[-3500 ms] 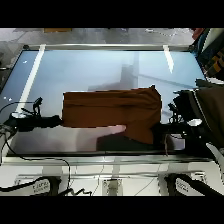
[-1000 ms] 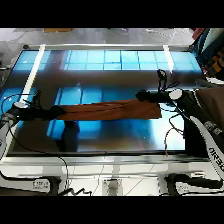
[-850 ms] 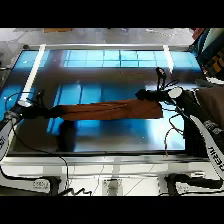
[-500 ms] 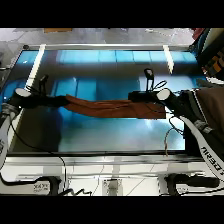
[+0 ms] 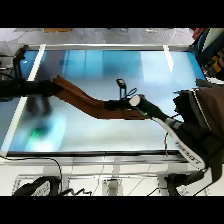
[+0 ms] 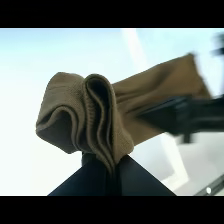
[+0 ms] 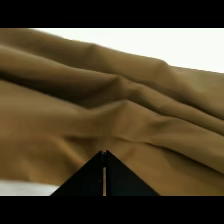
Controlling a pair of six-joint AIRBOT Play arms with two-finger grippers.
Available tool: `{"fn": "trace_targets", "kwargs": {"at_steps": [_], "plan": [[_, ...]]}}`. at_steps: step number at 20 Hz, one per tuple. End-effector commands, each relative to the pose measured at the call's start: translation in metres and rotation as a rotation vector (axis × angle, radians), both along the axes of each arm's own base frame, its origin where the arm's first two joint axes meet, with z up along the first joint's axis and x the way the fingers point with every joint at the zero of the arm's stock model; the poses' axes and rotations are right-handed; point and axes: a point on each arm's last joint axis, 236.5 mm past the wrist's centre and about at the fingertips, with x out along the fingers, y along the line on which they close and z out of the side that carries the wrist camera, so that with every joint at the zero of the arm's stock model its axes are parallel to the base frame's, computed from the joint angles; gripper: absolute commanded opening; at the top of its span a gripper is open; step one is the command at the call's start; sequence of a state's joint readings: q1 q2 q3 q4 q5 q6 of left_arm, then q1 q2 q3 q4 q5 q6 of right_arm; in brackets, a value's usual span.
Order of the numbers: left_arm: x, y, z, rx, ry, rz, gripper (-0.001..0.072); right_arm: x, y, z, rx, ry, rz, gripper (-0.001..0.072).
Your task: Fold the clothes and pants, and hang the long-sleeved shirts on hangers.
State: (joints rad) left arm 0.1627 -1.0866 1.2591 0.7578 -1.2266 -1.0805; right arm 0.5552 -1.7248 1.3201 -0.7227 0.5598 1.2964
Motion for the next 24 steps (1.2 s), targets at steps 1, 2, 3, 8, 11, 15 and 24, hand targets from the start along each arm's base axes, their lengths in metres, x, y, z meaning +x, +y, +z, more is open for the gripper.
{"fn": "trace_targets", "kwargs": {"at_steps": [1, 2, 3, 8, 11, 15, 24], "plan": [[-0.015, -0.014, 0.035, -0.062, -0.061, -0.009, 0.0021, -0.023, 0.073, -0.005, 0.053, 0.038, 0.07, 0.0022], [-0.014, -0.015, 0.035, -0.068, -0.059, -0.011, 0.0021, -0.029, 0.091, -0.003, 0.065, 0.035, 0.092, 0.0021], [-0.014, -0.018, 0.032, -0.07, -0.05, -0.018, 0.0021, -0.033, 0.104, -0.001, 0.073, 0.023, 0.112, 0.0022], [-0.006, -0.051, 0.005, -0.085, 0.02, -0.095, 0.0021, -0.024, 0.094, 0.007, -0.019, -0.055, 0.198, 0.0022], [0.007, -0.088, -0.021, -0.1, 0.059, -0.144, 0.0022, 0.0, 0.015, -0.009, -0.192, -0.008, 0.229, 0.0022], [0.017, -0.171, -0.073, -0.105, 0.101, -0.217, 0.0021, 0.041, -0.143, -0.005, -0.353, 0.124, 0.107, 0.0021], [0.022, -0.334, -0.12, -0.185, -0.098, -0.076, 0.0266, 0.063, -0.347, 0.056, -0.312, 0.195, -0.27, 0.0022]]}}
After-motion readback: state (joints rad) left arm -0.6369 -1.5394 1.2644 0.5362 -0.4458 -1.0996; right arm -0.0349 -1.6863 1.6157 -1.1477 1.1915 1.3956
